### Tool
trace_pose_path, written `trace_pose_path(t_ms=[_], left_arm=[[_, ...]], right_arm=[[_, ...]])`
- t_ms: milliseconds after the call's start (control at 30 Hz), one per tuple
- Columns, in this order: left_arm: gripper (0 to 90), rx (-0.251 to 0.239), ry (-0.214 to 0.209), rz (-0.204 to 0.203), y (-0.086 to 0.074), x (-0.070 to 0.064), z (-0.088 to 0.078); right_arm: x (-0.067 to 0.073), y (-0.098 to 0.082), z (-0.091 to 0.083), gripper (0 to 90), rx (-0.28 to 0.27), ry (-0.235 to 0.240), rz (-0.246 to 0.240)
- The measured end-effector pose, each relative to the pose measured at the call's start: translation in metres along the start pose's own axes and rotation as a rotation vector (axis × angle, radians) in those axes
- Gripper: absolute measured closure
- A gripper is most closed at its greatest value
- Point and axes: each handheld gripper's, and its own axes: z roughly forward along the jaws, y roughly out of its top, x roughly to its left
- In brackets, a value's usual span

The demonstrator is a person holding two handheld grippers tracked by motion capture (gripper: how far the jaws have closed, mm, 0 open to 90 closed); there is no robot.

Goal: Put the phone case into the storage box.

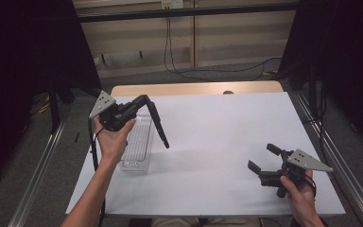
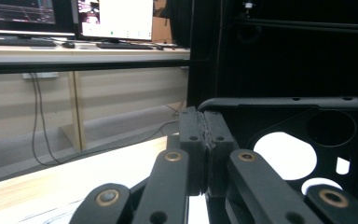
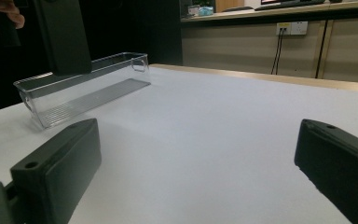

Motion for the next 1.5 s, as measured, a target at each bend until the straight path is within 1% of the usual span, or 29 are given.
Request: trace_pose_path(t_ms=[33,67,167,200,233,267,300,333,400,567,633,800,833,867,900,967,1067,1133,1233,1267,1300,1333,1367,1467,1500], left_arm=[[88.4,-0.011,0.004,-0.011,0.001,0.001,0.001],[88.4,-0.003,0.014,0.004,0.003,0.003,-0.001],[88.4,-0.011,0.027,-0.001,0.007,0.006,-0.001],[88.4,-0.006,0.031,0.005,0.009,0.007,-0.002],[88.4,-0.005,0.026,0.003,0.01,0.008,-0.002],[88.5,-0.007,0.031,-0.002,0.011,0.009,-0.002],[88.4,0.0,0.039,0.011,0.013,0.01,-0.003],[88.4,-0.017,0.047,-0.007,0.013,0.01,-0.002],[88.4,-0.012,0.058,0.008,0.015,0.013,-0.004],[88.4,-0.021,0.091,-0.001,0.016,0.021,-0.004],[88.4,-0.016,0.102,0.002,0.016,0.025,-0.004],[88.4,-0.013,0.145,0.014,0.019,0.034,-0.004],[88.4,-0.012,0.159,0.01,0.019,0.035,-0.004],[88.4,-0.011,0.159,0.015,0.019,0.037,-0.004],[88.4,-0.019,0.168,0.01,0.02,0.038,-0.004],[88.4,-0.017,0.186,0.02,0.02,0.041,-0.004],[88.4,-0.012,0.204,0.022,0.02,0.046,-0.002],[88.4,-0.015,0.213,0.016,0.02,0.048,-0.001],[88.4,-0.018,0.235,0.026,0.021,0.052,0.002],[88.4,-0.012,0.241,0.033,0.021,0.054,0.002],[88.4,-0.01,0.256,0.037,0.022,0.055,0.003],[88.4,-0.017,0.254,0.039,0.022,0.056,0.004],[88.4,-0.007,0.268,0.047,0.022,0.057,0.005],[88.3,-0.015,0.279,0.042,0.022,0.061,0.008],[88.4,-0.01,0.286,0.049,0.022,0.062,0.009]], right_arm=[[0.0,0.0,0.0,0.3,0.0,-0.001,0.005],[0.0,0.0,0.001,0.3,-0.002,-0.002,0.006],[0.001,0.0,0.001,0.3,0.005,0.0,0.011],[0.001,0.0,0.001,0.3,0.005,0.0,0.009],[0.001,0.0,0.001,0.4,0.005,0.001,0.008],[0.001,0.0,0.001,0.4,0.004,0.002,0.009],[0.001,0.0,0.001,0.4,0.004,0.001,0.01],[0.001,0.0,0.001,0.3,0.004,0.002,0.009],[0.0,0.0,0.001,0.3,0.005,0.003,0.011],[0.001,0.0,0.002,0.3,0.002,0.001,0.005],[0.0,0.0,0.002,0.3,0.009,0.012,0.002],[0.0,-0.001,0.002,0.3,0.008,0.01,0.001],[0.0,-0.001,0.002,0.3,0.011,0.013,-0.003],[0.0,-0.001,0.002,0.3,0.009,0.012,0.002],[0.0,-0.001,0.002,0.3,0.008,0.011,0.002],[0.0,-0.001,0.001,0.3,0.007,0.01,0.002],[0.0,-0.001,0.002,0.3,0.009,0.013,0.002],[0.0,-0.001,0.002,0.3,0.008,0.012,0.002],[-0.001,-0.001,0.002,0.3,0.011,0.011,0.0],[-0.001,-0.001,0.002,0.3,0.009,0.011,0.0],[-0.001,-0.001,0.002,0.3,0.01,0.013,-0.001],[-0.001,-0.001,0.002,0.3,0.01,0.013,-0.001],[-0.001,-0.001,0.002,0.3,0.01,0.014,-0.001],[-0.001,-0.001,0.002,0.3,0.01,0.014,-0.001],[-0.001,-0.001,0.002,0.3,0.01,0.014,0.0]])
